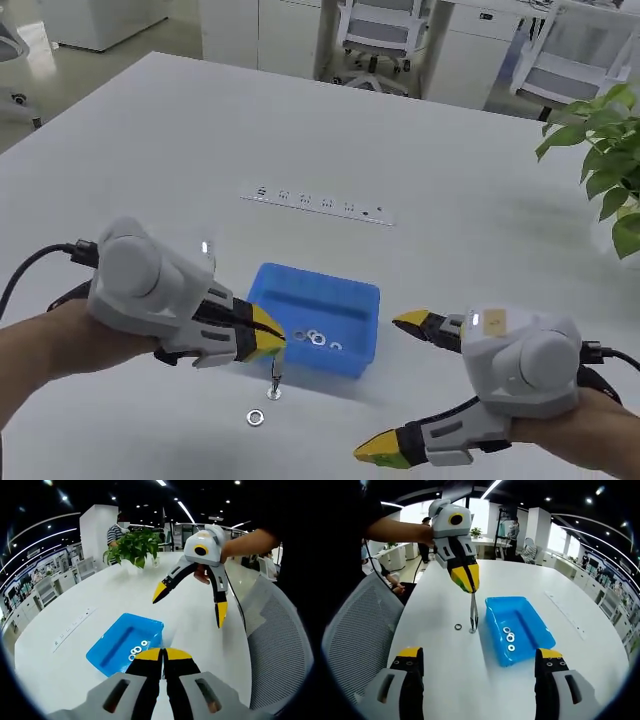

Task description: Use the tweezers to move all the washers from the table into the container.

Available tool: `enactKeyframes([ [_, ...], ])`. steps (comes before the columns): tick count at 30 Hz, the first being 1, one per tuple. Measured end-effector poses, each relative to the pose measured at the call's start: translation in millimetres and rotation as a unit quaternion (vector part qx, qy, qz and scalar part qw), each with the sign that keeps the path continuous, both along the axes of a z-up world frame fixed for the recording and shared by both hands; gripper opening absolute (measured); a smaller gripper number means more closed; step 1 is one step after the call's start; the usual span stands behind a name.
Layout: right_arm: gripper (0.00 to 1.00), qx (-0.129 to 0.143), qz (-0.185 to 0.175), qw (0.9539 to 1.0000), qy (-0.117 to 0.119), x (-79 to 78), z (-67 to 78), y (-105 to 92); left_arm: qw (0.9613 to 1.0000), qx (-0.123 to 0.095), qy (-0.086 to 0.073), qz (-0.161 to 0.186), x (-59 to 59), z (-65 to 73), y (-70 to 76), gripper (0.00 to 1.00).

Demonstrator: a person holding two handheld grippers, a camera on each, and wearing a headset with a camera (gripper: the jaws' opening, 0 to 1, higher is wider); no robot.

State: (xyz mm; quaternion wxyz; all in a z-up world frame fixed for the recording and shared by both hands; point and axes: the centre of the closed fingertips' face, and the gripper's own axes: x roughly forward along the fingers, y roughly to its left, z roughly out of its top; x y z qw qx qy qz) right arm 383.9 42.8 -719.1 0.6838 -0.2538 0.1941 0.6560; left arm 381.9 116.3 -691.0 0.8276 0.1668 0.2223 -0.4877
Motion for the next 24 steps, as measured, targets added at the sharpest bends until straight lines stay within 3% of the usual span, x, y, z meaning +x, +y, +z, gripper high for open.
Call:
enactKeyframes([
  [14, 0.62, 0.003, 0.077, 0.9969, -0.016, -4.8, 1.4, 32.3, 0.9996, 0.009, 0.012, -0.024, 0.8, -1.2, 1.9, 0.05],
  [24, 0.46, -0.011, 0.12, 0.9924, -0.022, -4.3, -8.1, 51.9, 0.9989, 0.014, 0.016, -0.042, -1.1, -1.8, 2.2, 0.05],
])
